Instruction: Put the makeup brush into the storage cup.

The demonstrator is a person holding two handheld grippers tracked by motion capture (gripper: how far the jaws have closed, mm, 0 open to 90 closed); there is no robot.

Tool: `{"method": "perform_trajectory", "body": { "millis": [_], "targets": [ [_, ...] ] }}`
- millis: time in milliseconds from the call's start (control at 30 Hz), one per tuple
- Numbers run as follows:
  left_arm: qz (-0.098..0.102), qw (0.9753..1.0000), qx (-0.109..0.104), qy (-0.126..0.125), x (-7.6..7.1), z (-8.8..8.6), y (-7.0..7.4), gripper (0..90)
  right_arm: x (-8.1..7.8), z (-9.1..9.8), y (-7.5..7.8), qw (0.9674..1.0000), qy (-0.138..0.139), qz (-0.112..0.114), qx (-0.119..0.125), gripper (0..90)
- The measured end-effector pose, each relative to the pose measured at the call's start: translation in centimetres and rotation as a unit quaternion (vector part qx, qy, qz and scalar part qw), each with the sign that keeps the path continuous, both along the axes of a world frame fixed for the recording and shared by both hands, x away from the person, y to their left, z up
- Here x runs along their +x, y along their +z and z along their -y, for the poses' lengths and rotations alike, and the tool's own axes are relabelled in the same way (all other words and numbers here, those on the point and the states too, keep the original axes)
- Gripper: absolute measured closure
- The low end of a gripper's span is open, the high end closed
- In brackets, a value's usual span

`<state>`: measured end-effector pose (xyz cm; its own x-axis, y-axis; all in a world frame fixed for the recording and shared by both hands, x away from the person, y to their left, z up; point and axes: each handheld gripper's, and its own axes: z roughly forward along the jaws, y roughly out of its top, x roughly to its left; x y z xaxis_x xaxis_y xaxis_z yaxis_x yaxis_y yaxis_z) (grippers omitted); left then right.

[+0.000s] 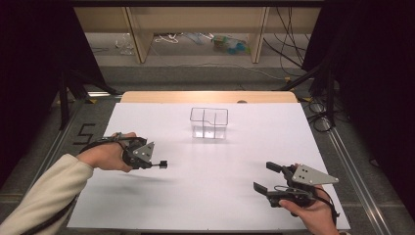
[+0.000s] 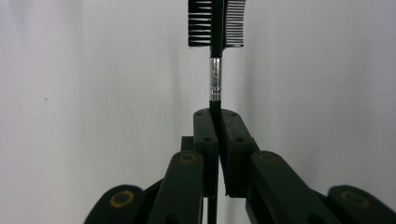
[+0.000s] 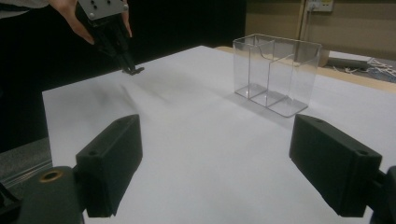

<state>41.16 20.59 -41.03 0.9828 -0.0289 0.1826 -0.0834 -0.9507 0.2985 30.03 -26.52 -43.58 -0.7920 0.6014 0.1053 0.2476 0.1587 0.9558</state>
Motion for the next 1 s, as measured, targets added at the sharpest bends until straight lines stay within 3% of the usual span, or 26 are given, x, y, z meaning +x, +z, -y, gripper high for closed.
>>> {"method": "perform_trajectory", "body": {
  "millis": [367, 400, 467, 600, 933, 1000],
  "targets": [
    [0.006, 0.9995, -0.028, 0.014, -0.38, -0.55, 0.44, 86.1, 0.07, -0.04, -0.05, 1.0000, 0.002, 0.000, 0.006, 18.3],
    [0.007, 0.9994, -0.030, 0.016, -0.41, -0.53, 0.44, 86.1, 0.26, 0.01, -0.08, 0.9998, 0.001, 0.017, 0.003, 18.3],
    [0.008, 0.9993, -0.033, 0.016, -0.46, -0.47, 0.48, 86.1, 0.06, -0.01, -0.02, 1.0000, -0.001, 0.003, 0.001, 18.3],
    [0.011, 0.9987, -0.044, 0.022, -0.55, -0.40, 0.58, 86.1, 0.08, -0.03, -0.05, 1.0000, 0.001, 0.000, 0.006, 18.3],
    [0.023, 0.9974, -0.059, 0.033, -0.57, -0.82, 0.91, 86.1, 0.08, -0.04, -0.06, 1.0000, 0.002, -0.002, 0.007, 18.4],
    [0.025, 0.9968, -0.066, 0.037, -0.58, -0.94, 1.00, 86.2, 0.19, 0.00, -0.07, 1.0000, 0.001, 0.009, 0.004, 18.4]
  ]
}}
